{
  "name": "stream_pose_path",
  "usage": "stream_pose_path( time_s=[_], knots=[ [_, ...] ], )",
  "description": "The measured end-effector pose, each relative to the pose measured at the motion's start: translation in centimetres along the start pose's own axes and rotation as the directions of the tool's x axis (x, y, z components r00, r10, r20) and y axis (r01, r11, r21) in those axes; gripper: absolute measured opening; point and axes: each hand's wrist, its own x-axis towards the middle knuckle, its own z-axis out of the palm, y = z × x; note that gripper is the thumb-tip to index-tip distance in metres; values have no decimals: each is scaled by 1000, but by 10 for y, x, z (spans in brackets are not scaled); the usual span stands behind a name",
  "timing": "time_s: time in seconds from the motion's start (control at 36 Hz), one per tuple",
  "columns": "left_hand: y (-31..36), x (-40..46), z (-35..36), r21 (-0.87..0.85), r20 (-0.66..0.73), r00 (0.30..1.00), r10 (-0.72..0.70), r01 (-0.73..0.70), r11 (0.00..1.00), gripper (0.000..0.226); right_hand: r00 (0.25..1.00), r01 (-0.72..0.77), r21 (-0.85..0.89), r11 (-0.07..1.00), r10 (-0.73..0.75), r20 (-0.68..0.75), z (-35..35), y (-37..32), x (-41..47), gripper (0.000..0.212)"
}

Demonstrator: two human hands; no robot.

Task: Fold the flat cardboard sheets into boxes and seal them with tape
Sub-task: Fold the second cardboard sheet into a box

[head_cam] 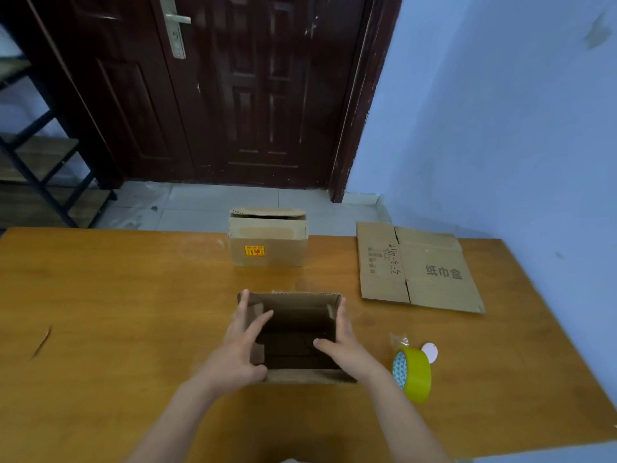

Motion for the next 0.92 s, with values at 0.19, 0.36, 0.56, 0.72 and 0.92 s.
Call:
stream_pose_path(
  time_s=[0.19, 0.36, 0.56, 0.72, 0.92],
  knots=[
    [-7, 1, 9, -276, -128, 991, 31, -65, 959, 64, 992, -81, 134, 988, 93, -81, 0, -3, 11, 60],
    [-14, -4, 8, -344, -123, 989, 77, -115, 932, 86, 983, -181, 119, 976, 183, -9, 4, -6, 22, 71],
    [-22, -6, 0, -127, -6, 986, 164, -164, 978, 90, 963, -261, 278, 925, 270, 5, 2, -2, 33, 72],
    [-14, -1, 7, -20, -253, 964, 83, -91, 996, 78, 973, -220, 123, 968, 227, -45, -6, 0, 26, 73],
    [-14, 15, 12, 499, -332, 919, 214, -22, 866, 81, 981, -108, 296, 949, 150, -122, -19, 7, 17, 62]
  ],
)
